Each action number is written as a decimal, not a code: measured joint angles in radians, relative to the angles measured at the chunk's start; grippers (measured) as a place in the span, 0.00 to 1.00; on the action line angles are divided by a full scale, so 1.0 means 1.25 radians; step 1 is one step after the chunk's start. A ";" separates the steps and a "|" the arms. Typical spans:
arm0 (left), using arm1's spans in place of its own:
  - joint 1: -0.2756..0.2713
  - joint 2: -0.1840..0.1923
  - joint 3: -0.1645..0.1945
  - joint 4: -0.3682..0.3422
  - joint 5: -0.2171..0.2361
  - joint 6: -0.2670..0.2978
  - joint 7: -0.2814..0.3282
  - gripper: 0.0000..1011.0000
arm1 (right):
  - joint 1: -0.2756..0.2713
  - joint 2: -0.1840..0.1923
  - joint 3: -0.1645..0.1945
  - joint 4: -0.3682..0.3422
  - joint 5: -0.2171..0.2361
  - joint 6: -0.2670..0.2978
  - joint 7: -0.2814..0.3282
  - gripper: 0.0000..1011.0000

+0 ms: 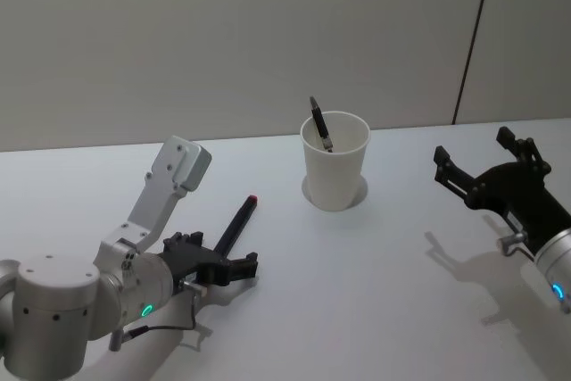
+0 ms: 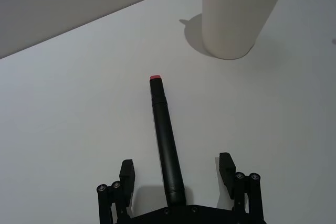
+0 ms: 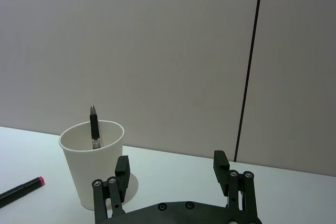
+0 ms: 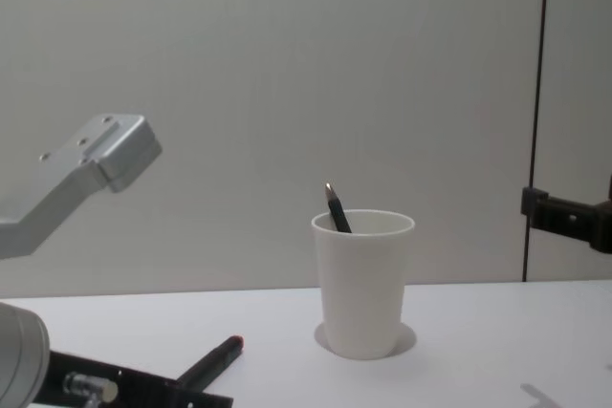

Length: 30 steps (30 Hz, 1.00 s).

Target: Place the pen into the pen holder.

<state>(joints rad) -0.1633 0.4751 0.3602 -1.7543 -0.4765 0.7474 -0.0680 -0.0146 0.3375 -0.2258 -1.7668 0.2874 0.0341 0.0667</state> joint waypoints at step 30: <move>-0.002 -0.006 0.003 0.001 0.016 0.008 -0.002 0.48 | 0.000 0.000 0.000 0.000 0.000 0.000 0.000 0.99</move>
<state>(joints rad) -0.1661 0.4675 0.3640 -1.7529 -0.4561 0.7568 -0.0705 -0.0146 0.3375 -0.2258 -1.7667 0.2874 0.0340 0.0668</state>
